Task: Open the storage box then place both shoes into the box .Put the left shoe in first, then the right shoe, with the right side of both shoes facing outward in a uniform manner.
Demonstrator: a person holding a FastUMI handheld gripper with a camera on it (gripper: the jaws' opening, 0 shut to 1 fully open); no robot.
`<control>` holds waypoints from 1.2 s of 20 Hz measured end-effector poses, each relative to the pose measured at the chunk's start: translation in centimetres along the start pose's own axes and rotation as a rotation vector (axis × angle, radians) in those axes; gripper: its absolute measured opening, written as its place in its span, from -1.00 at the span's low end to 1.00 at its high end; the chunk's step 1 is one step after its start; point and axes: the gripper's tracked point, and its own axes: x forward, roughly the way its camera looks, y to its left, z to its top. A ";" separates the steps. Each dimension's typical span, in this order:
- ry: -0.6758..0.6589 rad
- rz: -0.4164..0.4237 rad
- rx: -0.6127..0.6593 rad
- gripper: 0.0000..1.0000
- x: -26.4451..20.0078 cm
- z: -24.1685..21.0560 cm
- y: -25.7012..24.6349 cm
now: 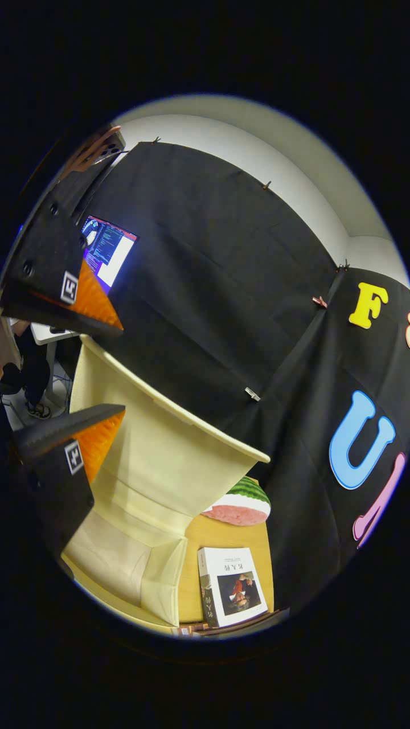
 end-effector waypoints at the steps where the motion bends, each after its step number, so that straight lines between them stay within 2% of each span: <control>1: 0.019 0.000 -0.006 0.69 0.0 -0.8 0.1; 2: 0.040 0.002 -0.016 0.95 0.6 -1.2 0.4; 7: 0.015 -0.036 -0.083 0.95 -0.1 -2.0 -0.1; 13: -0.116 -0.167 -0.130 0.94 -6.3 0.2 -2.5; 16: -0.188 -0.289 -0.227 0.94 -11.5 1.5 -4.6; 19: -0.228 -0.461 -0.333 0.95 -17.7 1.6 -8.2; 24: -0.256 -0.709 -0.308 0.96 -27.6 -0.6 -14.2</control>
